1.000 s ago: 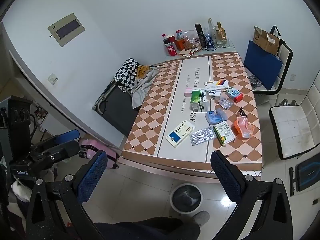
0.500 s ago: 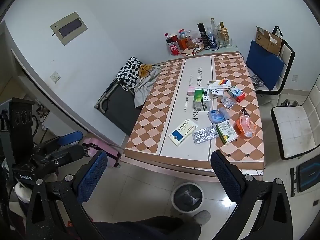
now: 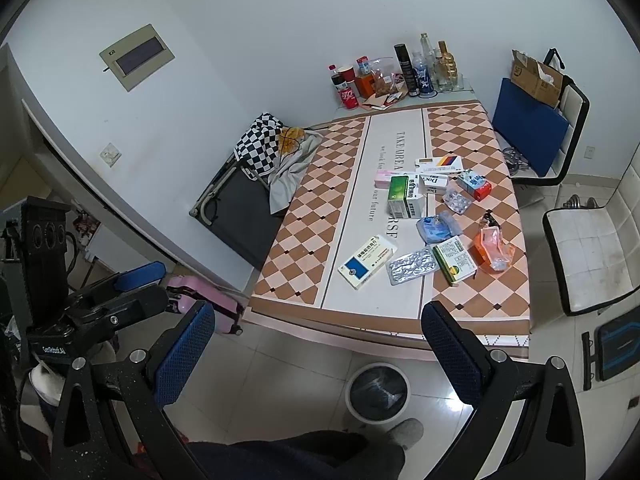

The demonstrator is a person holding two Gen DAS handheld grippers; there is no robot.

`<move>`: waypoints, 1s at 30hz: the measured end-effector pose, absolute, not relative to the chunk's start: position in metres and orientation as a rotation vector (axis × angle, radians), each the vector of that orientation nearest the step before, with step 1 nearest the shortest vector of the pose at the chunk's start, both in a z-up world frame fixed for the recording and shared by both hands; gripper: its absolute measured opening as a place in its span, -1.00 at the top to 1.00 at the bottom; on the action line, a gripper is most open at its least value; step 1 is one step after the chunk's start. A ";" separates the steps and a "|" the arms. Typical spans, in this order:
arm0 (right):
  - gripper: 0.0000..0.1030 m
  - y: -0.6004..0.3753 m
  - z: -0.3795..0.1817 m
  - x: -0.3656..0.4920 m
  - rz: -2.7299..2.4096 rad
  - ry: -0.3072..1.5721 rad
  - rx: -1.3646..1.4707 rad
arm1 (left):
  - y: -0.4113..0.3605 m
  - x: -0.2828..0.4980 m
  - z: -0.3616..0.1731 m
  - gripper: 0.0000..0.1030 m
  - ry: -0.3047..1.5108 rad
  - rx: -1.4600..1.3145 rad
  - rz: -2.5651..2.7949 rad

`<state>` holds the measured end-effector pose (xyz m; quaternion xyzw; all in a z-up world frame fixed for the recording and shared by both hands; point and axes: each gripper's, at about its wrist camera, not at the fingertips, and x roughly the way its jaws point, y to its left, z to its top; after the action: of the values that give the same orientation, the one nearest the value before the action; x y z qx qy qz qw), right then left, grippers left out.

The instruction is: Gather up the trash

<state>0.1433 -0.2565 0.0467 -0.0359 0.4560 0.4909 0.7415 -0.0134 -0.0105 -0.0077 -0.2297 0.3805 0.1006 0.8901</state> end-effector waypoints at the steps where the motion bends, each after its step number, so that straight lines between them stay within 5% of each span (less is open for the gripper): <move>1: -1.00 -0.256 0.046 0.143 1.078 1.000 -0.080 | -0.011 -0.014 -0.008 -1.00 0.790 -0.476 0.210; 30: -1.00 -0.246 0.041 0.139 1.069 1.017 -0.095 | -0.008 -0.018 -0.010 -1.00 0.794 -0.478 0.209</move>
<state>0.1394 -0.2461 0.0410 -0.0434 0.4636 0.4870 0.7389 -0.0177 -0.0079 -0.0103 -0.2300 0.3821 0.1006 0.8894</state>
